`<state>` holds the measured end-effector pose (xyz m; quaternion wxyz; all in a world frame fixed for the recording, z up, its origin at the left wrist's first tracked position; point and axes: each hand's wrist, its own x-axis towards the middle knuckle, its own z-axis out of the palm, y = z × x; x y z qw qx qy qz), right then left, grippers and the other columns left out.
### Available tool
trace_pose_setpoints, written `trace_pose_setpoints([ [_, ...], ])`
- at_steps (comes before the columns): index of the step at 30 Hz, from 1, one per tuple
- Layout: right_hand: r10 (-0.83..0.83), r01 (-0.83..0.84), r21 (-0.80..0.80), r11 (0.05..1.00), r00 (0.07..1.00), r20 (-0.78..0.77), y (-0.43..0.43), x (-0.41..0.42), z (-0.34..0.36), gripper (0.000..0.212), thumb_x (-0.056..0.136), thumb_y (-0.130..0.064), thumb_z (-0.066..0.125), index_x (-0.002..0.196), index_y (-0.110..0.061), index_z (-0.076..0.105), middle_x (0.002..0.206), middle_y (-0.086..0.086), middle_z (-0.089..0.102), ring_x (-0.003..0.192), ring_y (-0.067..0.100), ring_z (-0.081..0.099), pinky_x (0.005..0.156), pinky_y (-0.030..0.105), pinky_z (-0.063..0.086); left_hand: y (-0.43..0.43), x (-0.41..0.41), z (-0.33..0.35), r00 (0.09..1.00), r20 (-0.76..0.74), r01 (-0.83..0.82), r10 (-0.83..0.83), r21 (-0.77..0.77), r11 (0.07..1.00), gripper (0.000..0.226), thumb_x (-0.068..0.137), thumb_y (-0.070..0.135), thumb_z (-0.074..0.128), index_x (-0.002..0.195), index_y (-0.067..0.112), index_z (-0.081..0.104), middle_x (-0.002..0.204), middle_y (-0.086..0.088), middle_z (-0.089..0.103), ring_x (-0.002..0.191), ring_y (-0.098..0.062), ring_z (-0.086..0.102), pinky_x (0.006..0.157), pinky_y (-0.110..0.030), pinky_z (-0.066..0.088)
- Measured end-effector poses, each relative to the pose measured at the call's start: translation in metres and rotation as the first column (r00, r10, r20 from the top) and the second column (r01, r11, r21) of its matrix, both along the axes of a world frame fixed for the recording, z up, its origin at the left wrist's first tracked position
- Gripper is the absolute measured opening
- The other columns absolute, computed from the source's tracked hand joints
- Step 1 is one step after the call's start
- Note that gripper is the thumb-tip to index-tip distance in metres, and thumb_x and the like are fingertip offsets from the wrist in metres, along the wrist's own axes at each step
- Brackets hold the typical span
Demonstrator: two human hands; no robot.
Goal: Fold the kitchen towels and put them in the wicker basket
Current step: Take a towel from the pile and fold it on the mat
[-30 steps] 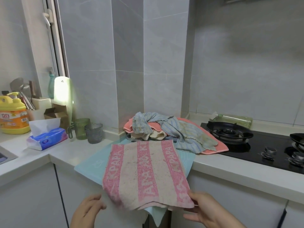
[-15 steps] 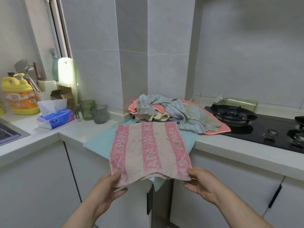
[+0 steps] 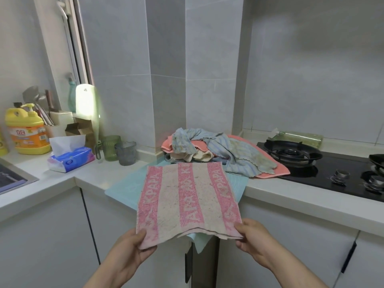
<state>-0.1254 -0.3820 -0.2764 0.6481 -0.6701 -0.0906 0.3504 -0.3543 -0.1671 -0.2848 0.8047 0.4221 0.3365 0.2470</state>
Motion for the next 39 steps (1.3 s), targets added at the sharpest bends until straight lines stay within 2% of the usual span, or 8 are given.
trace_pose_setpoints([
  [4,-0.07,0.063,0.048,0.997,0.985,0.157,-0.014,0.003,0.019,0.012,0.095,-0.004,0.055,0.105,-0.011,0.056,0.074,0.011,0.063,0.051,0.014,0.045,0.047,0.026,0.044,0.0,-0.007,0.01,0.978,-0.081,-0.169,0.194,0.248,0.954,0.017,0.098,0.01,0.054,0.113,0.003,0.056,0.08,-0.013,0.064,0.057,-0.015,0.053,0.046,-0.024,0.047],
  [9,-0.052,0.017,0.125,0.992,0.958,0.283,-0.02,-0.003,0.051,0.01,0.096,0.001,0.052,0.098,-0.002,0.061,0.086,0.017,0.064,0.059,0.017,0.051,0.051,0.025,0.049,-0.004,-0.017,0.046,0.947,0.064,-0.307,0.314,0.461,0.833,0.019,0.096,0.002,0.054,0.11,0.015,0.059,0.064,-0.015,0.057,0.05,-0.021,0.043,0.043,-0.025,0.04],
  [15,0.08,-0.131,0.262,0.956,0.977,0.198,-0.035,-0.01,0.084,0.051,0.082,0.026,0.03,0.111,-0.002,0.063,0.103,0.015,0.073,0.088,0.024,0.062,0.076,0.033,0.052,0.0,-0.041,0.085,0.99,0.102,-0.131,0.096,0.431,0.893,0.048,0.082,-0.02,0.026,0.107,0.0,0.062,0.105,-0.017,0.066,0.093,-0.028,0.061,0.082,-0.038,0.049],
  [19,0.063,-0.135,0.151,0.979,0.912,0.405,-0.042,-0.017,0.094,0.037,0.087,0.017,0.053,0.107,-0.011,0.067,0.098,0.007,0.075,0.087,0.018,0.066,0.076,0.026,0.055,0.002,-0.055,0.095,0.983,-0.13,0.001,0.129,0.707,0.707,0.046,0.081,-0.019,0.059,0.107,0.018,0.068,0.096,-0.007,0.072,0.088,-0.023,0.065,0.082,-0.034,0.053],
  [24,0.035,-0.132,0.138,0.982,0.834,0.55,-0.049,-0.018,0.108,0.02,0.095,-0.007,0.058,0.097,-0.014,0.077,0.087,0.01,0.07,0.08,0.016,0.057,0.078,0.029,0.048,0.002,-0.063,0.107,0.956,-0.087,-0.081,0.279,0.839,0.537,0.013,0.091,0.012,0.065,0.082,0.015,0.074,0.08,-0.011,0.067,0.08,-0.028,0.06,0.076,-0.04,0.047],
  [28,0.025,-0.107,0.116,0.988,0.831,0.556,-0.046,-0.011,0.107,0.014,0.094,-0.006,0.058,0.094,0.003,0.069,0.085,0.01,0.064,0.083,0.022,0.053,0.083,0.033,0.044,-0.001,-0.062,0.117,0.969,-0.09,-0.054,0.228,0.83,0.555,0.02,0.097,0.021,0.056,0.088,0.021,0.073,0.08,0.011,0.074,0.087,-0.014,0.062,0.081,-0.031,0.047],
  [30,0.024,-0.104,0.131,0.986,0.864,0.503,-0.038,-0.005,0.104,0.019,0.096,-0.005,0.055,0.097,0.013,0.06,0.088,0.014,0.064,0.085,0.025,0.057,0.088,0.037,0.049,-0.002,-0.052,0.12,0.969,-0.093,-0.047,0.228,0.838,0.543,0.021,0.099,0.019,0.052,0.09,0.02,0.072,0.082,0.002,0.073,0.085,-0.019,0.064,0.078,-0.038,0.051],
  [39,0.074,-0.023,-0.116,0.993,0.888,0.455,0.022,0.036,0.094,0.015,0.097,-0.014,0.051,0.091,-0.005,0.061,0.077,0.011,0.066,0.064,0.021,0.061,0.058,0.033,0.05,0.058,0.021,0.109,0.89,-0.364,0.109,0.274,0.753,0.649,0.03,0.1,0.028,0.05,0.09,0.007,0.068,0.085,-0.014,0.07,0.083,-0.028,0.066,0.067,-0.038,0.053],
])
